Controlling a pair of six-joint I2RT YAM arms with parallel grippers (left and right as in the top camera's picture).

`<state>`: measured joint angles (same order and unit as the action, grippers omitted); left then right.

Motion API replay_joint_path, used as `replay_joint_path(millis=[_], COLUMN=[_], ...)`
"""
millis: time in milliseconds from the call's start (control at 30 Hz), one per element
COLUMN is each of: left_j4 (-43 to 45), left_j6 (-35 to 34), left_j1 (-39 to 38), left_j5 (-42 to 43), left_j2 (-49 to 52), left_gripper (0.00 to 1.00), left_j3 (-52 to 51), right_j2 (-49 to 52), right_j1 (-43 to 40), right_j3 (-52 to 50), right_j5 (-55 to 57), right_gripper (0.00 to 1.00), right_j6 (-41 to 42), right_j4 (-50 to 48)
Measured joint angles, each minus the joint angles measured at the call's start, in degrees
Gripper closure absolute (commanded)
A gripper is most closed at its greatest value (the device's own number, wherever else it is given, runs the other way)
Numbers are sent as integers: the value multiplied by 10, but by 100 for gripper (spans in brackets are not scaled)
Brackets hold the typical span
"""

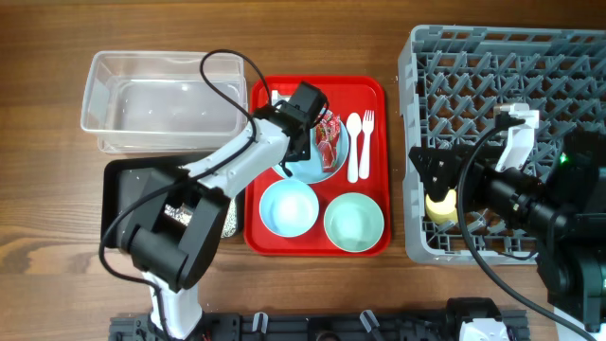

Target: Sort waste into correct bins and load items into the dishwasher rack

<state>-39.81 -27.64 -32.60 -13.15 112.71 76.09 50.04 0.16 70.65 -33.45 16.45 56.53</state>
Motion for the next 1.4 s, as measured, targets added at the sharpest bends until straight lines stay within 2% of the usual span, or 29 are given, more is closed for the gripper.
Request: replay_joint_path(millis=[133, 367, 600, 633, 667, 733, 767, 867, 967, 1033, 1167, 1267, 1400], left_j4=[-11, -94, -50, -41, -35, -31, -26, -15, -15, -14, -16, -15, -12], left_j6=[5, 10, 15, 15, 15, 17, 20, 19, 19, 20, 27, 38, 51], left_j1=[0, 2, 65, 84, 103, 132, 153, 193, 213, 209, 164, 104, 5], left_j5=[-1, -2, -93, -104, -108, -108, -99, -53, 22, 87, 155, 170, 149], left_j2=[3, -42, -139, -138, -134, -124, -114, -94, -91, -94, -95, -94, -80], left_gripper=[96, 96, 96, 92, 82, 54, 44, 36, 13, 12, 14, 13, 11], left_j3=[6, 48, 89, 90, 90, 90, 90, 90, 88, 88, 88, 88, 89], right_j2=[0, 0, 0, 0, 0, 0, 0, 0, 0, 0, 0, 0, 0], right_j1=[0, 0, 0, 0, 0, 0, 0, 0, 0, 0, 0, 0, 0], right_j3=[0, 0, 0, 0, 0, 0, 0, 0, 0, 0, 0, 0, 0], right_j5=[0, 0, 0, 0, 0, 0, 0, 0, 0, 0, 0, 0, 0], right_gripper=[5, 5, 5, 5, 5, 5, 5, 5, 5, 5, 5, 5, 5], right_j6=[0, 0, 8, 9, 10, 13, 13, 13, 13, 13, 13, 13, 13], right_j4=[0, 0, 0, 0, 0, 0, 0, 0, 0, 0, 0, 0, 0])
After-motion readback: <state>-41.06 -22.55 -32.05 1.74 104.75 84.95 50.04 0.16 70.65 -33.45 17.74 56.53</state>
